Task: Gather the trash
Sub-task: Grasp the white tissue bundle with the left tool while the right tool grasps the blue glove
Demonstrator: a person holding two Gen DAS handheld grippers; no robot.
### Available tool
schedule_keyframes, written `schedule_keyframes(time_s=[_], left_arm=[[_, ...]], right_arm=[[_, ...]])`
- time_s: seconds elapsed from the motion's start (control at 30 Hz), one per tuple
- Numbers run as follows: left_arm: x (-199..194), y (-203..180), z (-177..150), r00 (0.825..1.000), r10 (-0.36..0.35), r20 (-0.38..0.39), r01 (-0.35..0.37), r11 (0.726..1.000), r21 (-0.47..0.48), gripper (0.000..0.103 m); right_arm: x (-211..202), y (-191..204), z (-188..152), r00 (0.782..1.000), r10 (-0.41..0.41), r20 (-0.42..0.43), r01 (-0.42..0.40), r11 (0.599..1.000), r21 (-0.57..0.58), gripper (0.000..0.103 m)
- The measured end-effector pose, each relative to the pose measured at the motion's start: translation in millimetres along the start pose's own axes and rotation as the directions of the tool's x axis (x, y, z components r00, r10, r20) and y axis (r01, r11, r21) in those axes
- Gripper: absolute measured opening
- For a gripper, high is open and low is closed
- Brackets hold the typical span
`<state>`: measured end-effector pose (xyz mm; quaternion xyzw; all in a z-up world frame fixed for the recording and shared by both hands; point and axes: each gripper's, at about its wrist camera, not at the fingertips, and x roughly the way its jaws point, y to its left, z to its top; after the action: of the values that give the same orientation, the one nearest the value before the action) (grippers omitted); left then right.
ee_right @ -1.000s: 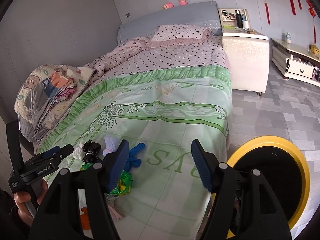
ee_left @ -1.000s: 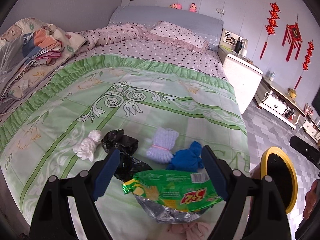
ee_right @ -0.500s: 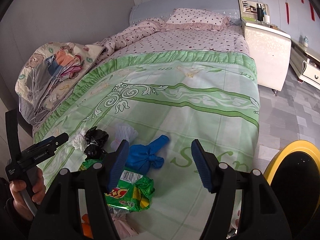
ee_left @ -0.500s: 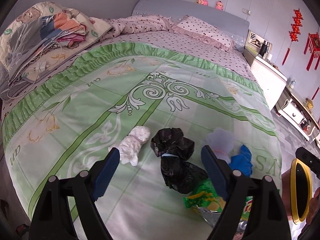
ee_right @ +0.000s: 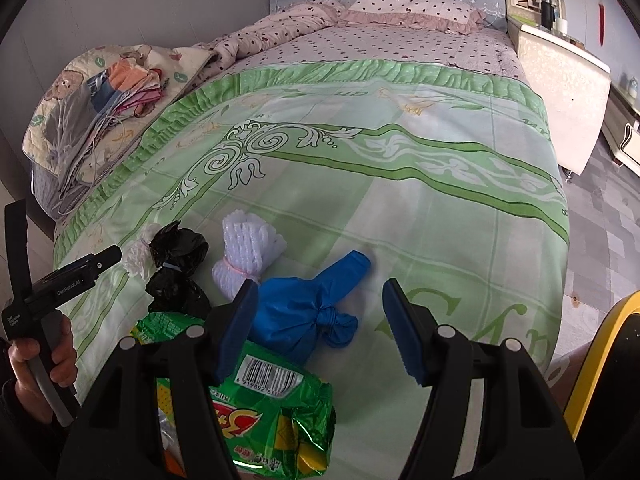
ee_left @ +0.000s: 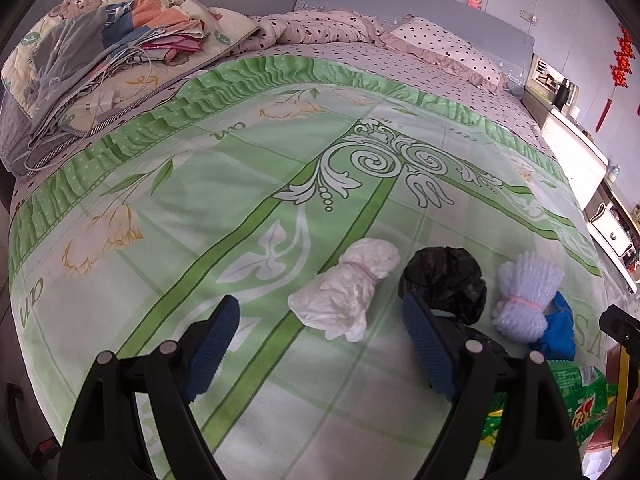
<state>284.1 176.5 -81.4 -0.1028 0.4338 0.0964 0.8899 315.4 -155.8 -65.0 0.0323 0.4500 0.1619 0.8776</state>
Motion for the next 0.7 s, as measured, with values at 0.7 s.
schedule_keyframes(time_s=[0.7], left_arm=[[43,-20,7,0.999,0.008,-0.047,-0.006,0.999,0.048,0.076]], right_arm=[[48,11,-5,0.994,-0.002,-0.108,-0.005,0.998,-0.062,0.054]])
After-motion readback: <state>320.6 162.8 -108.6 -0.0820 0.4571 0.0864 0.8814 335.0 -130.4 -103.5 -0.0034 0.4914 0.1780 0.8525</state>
